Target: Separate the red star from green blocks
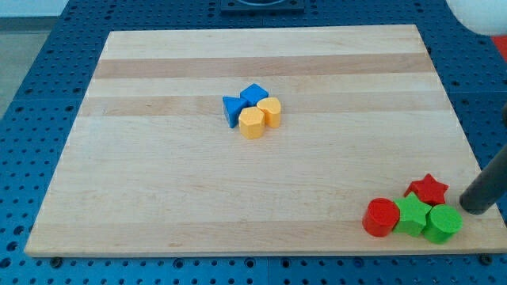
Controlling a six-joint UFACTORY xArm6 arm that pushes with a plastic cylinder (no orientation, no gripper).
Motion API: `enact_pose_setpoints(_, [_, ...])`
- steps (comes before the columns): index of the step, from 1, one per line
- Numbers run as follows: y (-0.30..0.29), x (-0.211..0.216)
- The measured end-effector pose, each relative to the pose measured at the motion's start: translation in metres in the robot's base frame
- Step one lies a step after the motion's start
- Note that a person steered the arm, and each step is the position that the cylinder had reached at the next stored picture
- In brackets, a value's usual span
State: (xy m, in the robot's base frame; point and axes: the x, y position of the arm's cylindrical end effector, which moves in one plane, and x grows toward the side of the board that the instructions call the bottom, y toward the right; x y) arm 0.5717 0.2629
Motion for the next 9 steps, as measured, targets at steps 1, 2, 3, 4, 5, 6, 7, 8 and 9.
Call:
enact_pose_setpoints(1, [-0.012,-0.002])
enact_pose_setpoints(2, [-0.026,-0.002])
enact_pose_setpoints(3, [-0.045,-0.002])
enact_pose_setpoints(4, [-0.058,-0.003])
enact_pose_setpoints(5, [-0.07,-0.017])
enact_pose_setpoints(6, [-0.088,-0.047])
enact_pose_setpoints(7, [-0.109,-0.083])
enact_pose_setpoints(8, [-0.104,-0.1])
enact_pose_setpoints(9, [-0.04,-0.1])
